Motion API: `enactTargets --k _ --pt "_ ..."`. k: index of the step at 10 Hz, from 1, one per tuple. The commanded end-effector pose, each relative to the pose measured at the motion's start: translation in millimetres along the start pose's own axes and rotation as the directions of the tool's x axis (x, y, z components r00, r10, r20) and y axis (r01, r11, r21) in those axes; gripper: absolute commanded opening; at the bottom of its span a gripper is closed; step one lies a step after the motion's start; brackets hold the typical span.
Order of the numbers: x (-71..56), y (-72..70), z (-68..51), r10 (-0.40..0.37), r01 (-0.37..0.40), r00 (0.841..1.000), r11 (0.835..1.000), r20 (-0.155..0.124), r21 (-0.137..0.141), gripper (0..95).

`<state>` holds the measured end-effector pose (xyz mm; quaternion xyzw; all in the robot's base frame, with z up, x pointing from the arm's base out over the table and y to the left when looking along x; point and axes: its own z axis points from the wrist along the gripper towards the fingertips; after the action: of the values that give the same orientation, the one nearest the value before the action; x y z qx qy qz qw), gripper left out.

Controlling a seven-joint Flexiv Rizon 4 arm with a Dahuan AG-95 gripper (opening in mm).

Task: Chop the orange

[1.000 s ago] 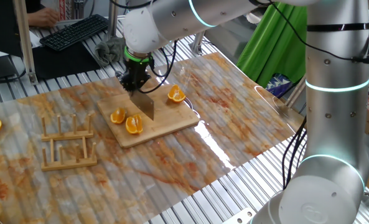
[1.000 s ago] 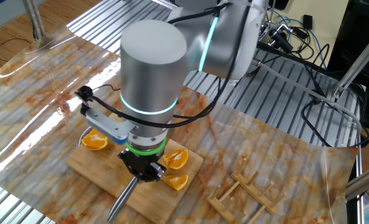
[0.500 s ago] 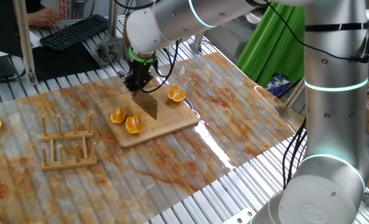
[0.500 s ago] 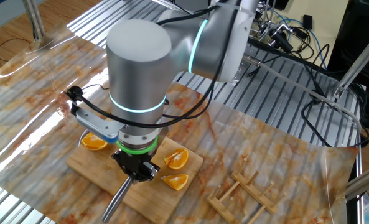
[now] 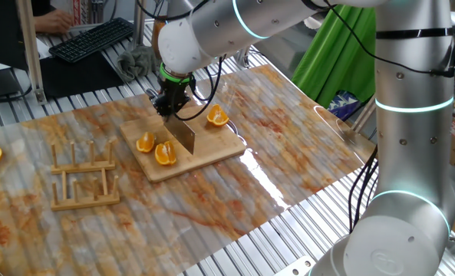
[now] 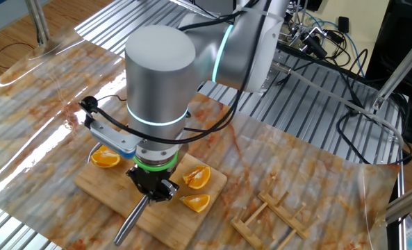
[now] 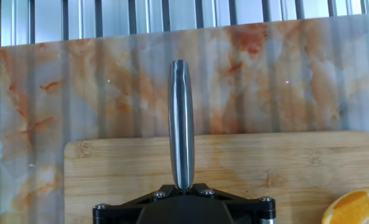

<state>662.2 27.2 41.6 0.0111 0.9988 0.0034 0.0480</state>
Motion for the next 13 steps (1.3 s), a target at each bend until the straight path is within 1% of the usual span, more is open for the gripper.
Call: enactTargets --k 1,3,5,9,10,13 --pt "-0.9 -0.2 0.9 0.006 -0.006 1.000 1.000 -0.003 -0.012 0.0" --pt "-0.8 -0.5 0.6 0.007 -0.007 1.000 1.000 -0.006 -0.005 0.0" --pt "-0.3 -0.6 -0.1 0.012 -0.012 1.000 1.000 -0.013 -0.008 0.0" --pt "1.0 0.3 0.4 0.023 -0.023 1.000 1.000 -0.014 -0.006 0.0" --pt "1.3 0.1 0.0 0.023 -0.023 1.000 1.000 -0.013 0.003 19.0" --pt "1.6 0.4 0.3 0.029 -0.029 0.999 1.000 -0.015 -0.003 19.0"
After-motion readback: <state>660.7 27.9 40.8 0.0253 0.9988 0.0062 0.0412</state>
